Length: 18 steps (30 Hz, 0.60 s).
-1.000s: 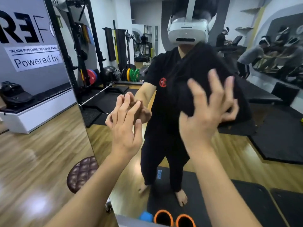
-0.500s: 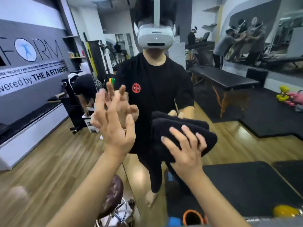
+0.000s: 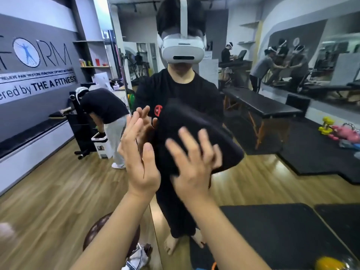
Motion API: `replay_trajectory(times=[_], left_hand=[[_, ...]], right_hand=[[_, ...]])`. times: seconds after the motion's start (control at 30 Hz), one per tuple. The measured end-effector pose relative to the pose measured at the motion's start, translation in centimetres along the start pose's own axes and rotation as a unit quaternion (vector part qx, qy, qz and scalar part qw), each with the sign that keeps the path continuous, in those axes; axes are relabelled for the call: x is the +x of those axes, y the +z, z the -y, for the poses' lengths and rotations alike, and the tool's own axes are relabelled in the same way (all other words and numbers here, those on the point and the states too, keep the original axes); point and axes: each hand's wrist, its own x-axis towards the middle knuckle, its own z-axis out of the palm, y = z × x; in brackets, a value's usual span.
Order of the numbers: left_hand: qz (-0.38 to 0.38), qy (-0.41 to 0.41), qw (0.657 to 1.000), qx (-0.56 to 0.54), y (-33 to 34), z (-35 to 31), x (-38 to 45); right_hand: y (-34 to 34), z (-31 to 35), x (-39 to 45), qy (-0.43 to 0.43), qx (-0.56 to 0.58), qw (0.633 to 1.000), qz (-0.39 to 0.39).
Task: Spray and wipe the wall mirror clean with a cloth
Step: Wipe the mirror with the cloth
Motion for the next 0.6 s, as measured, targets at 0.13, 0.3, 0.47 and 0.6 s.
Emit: replay_trajectory(times=[0.13, 0.3, 0.47, 0.6], left_hand=[[0.010, -0.025, 0.999, 0.028, -0.8, -1.3, -0.3], [0.070, -0.004, 0.989, 0.131, -2.2, -0.8, -1.6], [0.128, 0.058, 0.974, 0.180, -2.2, -0.1, -2.3], [0.211, 0.179, 0.947, 0.164, -2.2, 1.2, -2.1]], right_hand=[[2.4, 0.9, -8.1, -0.108, 0.016, 0.992, 0.066], [1.4, -0.6, -9.6, -0.173, 0.010, 0.979, 0.105], [-1.0, -1.4, -4.1, -0.008, 0.039, 0.999, -0.002], [-0.9, -1.0, -2.2, 0.149, 0.036, 0.985, -0.074]])
